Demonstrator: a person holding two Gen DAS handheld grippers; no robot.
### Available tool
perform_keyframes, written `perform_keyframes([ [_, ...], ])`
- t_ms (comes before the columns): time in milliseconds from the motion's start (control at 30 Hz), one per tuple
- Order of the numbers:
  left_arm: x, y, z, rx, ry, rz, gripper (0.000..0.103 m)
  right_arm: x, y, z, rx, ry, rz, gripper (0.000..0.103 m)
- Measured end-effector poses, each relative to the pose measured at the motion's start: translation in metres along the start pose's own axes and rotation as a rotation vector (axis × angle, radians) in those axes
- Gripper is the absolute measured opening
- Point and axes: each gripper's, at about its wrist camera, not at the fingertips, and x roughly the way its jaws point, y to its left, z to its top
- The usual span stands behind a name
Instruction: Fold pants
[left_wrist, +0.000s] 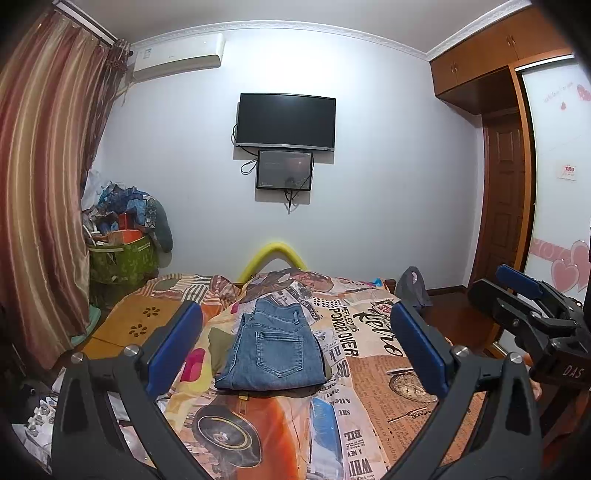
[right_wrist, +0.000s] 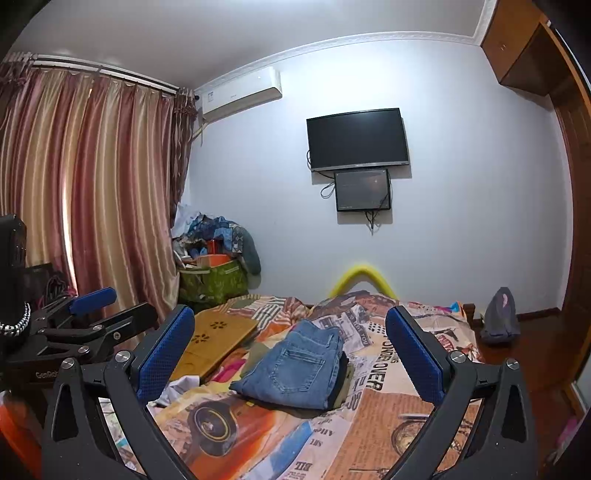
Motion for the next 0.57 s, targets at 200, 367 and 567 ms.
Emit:
perform_keyframes([
  [200,-0.0002,0.0001,-0.0009,-0.001,0.000,0.000,0.103,0.0019,-0.0004,-0.0001,0.007,0.006,0.003,0.103],
  [367,-0.0005,0.0011,-0.0010,0.000,0.001,-0.002,0.103,0.0043,-0.0016,-0.0006,0.013,0.010,0.004,0.103],
  [567,0.0017,0.0009,-0.0015,0.003,0.008,0.003,0.103,0.0059,-0.0012,-0.0023,0.011,0.012,0.006,0.103],
])
